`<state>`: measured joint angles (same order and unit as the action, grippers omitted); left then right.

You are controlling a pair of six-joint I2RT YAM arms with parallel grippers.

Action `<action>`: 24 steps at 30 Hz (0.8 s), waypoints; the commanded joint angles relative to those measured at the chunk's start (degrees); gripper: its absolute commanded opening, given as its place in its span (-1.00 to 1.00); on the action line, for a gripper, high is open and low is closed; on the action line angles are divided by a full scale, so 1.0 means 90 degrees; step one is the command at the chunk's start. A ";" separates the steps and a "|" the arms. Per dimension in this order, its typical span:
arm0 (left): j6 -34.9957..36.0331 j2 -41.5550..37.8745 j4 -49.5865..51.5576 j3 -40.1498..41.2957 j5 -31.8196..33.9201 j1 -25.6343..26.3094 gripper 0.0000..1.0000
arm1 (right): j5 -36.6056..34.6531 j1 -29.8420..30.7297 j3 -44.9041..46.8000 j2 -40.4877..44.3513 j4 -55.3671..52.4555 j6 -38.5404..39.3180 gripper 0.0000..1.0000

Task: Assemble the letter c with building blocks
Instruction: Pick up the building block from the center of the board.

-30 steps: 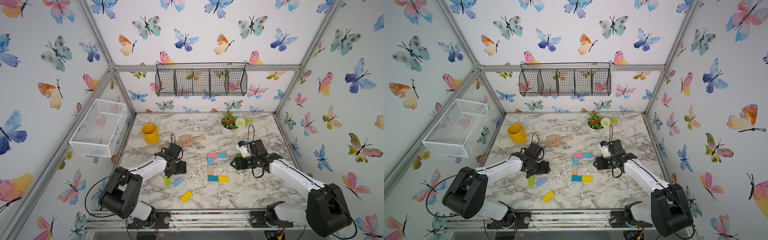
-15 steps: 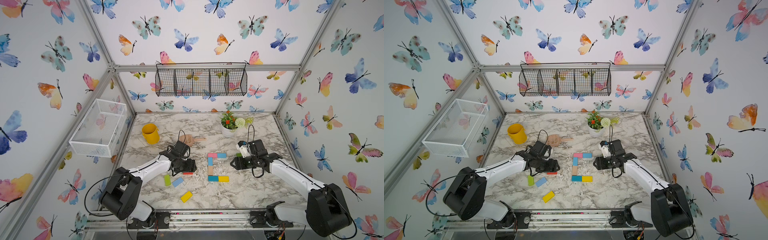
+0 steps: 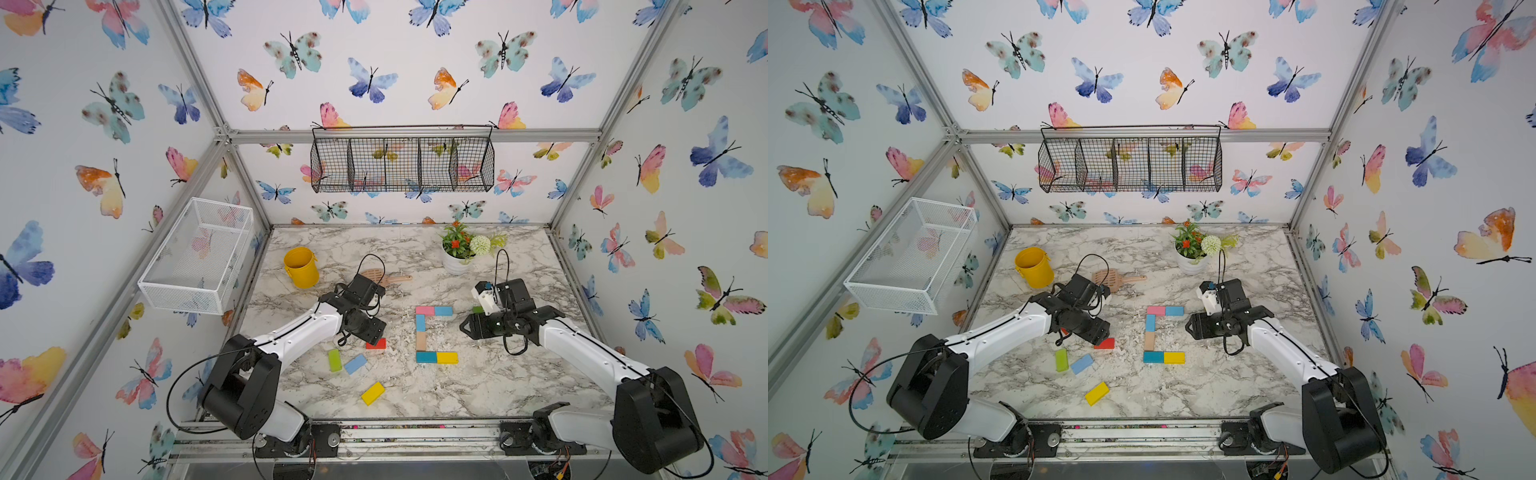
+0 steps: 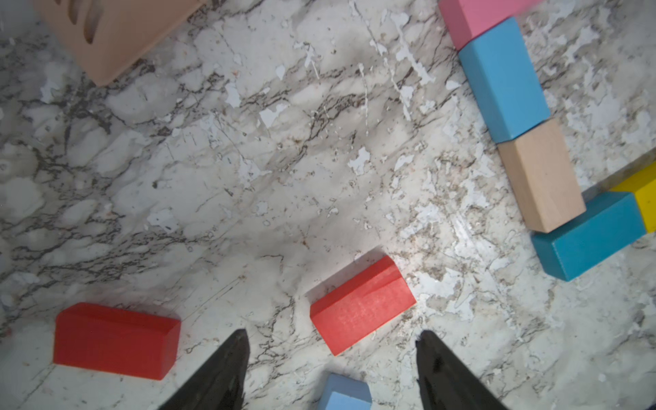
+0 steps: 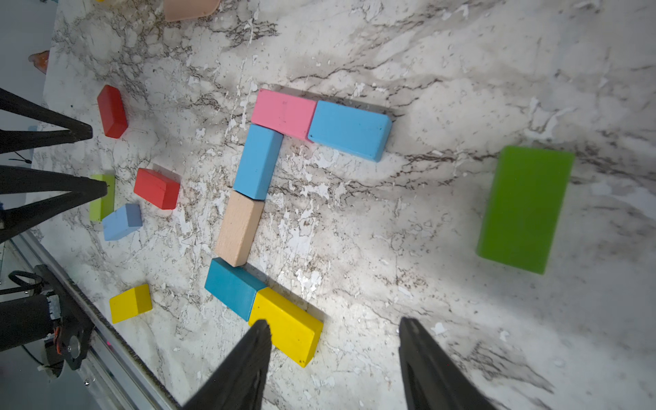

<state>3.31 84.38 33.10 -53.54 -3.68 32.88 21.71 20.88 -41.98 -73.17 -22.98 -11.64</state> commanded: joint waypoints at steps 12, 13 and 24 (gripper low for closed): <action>0.2404 0.0342 0.0085 0.0369 0.0716 0.0838 0.58 | 0.0312 0.0014 0.0055 -0.0143 0.0322 -0.0220 0.23; 0.2405 0.0410 0.0033 0.0368 0.0766 0.0890 0.57 | 0.0302 0.0014 0.0055 -0.0133 0.0309 -0.0220 0.23; 0.2493 0.0732 -0.0568 0.0360 0.1166 0.0870 0.57 | 0.0224 0.0014 0.0055 -0.0083 0.0227 -0.0241 0.22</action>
<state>24.58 90.43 29.61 -50.19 6.15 40.97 23.46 20.88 -41.89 -74.13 -20.67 -13.10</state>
